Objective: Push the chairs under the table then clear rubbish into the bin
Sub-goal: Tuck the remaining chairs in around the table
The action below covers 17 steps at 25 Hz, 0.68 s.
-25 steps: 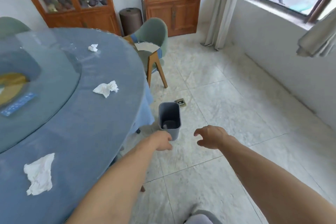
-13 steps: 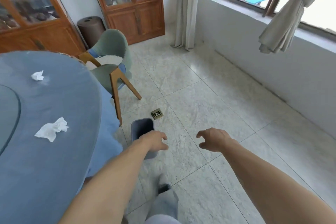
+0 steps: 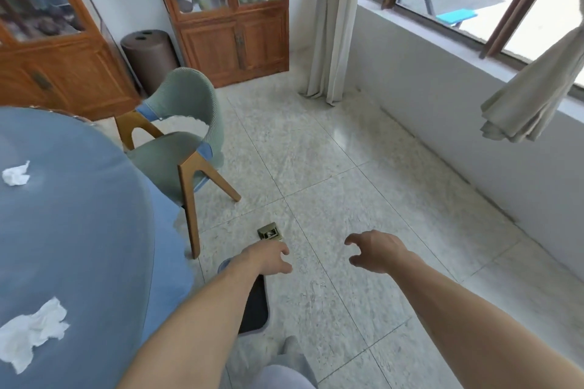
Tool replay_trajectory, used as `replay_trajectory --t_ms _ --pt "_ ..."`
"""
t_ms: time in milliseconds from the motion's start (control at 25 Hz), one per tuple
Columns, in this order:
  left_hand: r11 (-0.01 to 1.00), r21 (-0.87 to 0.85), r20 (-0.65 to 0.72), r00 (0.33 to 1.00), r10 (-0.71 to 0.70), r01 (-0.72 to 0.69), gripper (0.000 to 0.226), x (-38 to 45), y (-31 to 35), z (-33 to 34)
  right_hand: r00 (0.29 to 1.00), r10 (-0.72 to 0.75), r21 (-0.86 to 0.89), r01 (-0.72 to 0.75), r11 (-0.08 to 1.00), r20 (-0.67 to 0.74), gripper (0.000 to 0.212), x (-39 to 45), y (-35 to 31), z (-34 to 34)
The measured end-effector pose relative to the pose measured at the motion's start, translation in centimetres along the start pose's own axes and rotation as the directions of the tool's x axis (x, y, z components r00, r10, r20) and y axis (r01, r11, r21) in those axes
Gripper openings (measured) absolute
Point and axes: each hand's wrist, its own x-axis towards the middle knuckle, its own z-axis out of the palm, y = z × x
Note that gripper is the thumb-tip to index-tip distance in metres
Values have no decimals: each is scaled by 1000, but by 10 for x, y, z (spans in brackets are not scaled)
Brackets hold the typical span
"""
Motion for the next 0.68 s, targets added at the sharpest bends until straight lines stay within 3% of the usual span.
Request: replay_trajectory --t_ms 360,680 --pt "999 44 -36 999 -23 24 56 96 -19 -110 998 -59 -21 59 998 -4 52 138 7 -81" --pt "992 -83 -96 990 -101 93 66 212 1 -222 987 -152 -59 149 987 -48 55 296 59 -173"
